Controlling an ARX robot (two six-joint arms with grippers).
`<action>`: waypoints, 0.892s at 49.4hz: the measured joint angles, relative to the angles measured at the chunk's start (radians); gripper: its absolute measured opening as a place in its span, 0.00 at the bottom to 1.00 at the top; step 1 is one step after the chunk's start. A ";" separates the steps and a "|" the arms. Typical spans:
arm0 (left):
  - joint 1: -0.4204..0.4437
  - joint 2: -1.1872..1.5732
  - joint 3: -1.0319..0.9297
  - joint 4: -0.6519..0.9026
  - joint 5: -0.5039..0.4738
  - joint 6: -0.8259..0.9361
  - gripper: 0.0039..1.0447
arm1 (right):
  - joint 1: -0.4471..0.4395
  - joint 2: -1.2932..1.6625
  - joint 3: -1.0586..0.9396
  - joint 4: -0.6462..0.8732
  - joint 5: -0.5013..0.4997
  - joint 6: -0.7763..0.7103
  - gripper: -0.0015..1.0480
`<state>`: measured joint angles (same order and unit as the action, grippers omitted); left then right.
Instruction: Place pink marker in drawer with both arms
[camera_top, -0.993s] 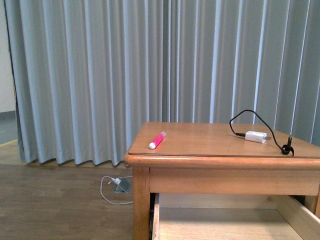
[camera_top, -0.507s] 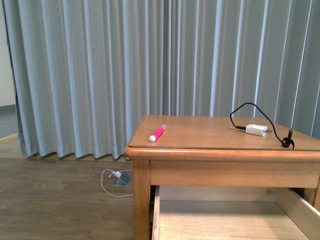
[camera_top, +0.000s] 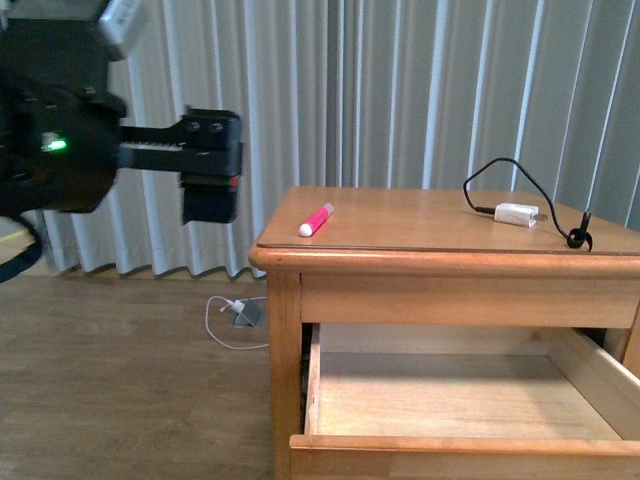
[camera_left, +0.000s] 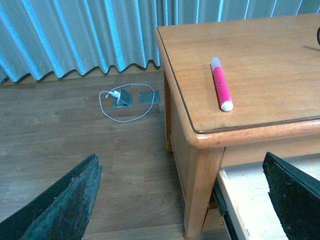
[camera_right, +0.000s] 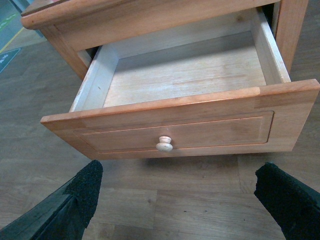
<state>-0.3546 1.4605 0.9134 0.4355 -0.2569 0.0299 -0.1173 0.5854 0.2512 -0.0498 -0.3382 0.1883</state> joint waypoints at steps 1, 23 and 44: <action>-0.002 0.028 0.029 -0.008 -0.001 0.000 0.95 | 0.000 0.000 0.000 0.000 0.000 0.000 0.92; -0.016 0.535 0.655 -0.205 -0.010 -0.007 0.95 | 0.000 0.000 0.000 0.000 0.000 0.000 0.92; -0.033 0.758 0.917 -0.355 0.006 0.004 0.95 | 0.000 0.000 0.000 0.000 0.000 0.000 0.92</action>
<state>-0.3878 2.2189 1.8309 0.0803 -0.2508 0.0338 -0.1173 0.5854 0.2512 -0.0498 -0.3382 0.1883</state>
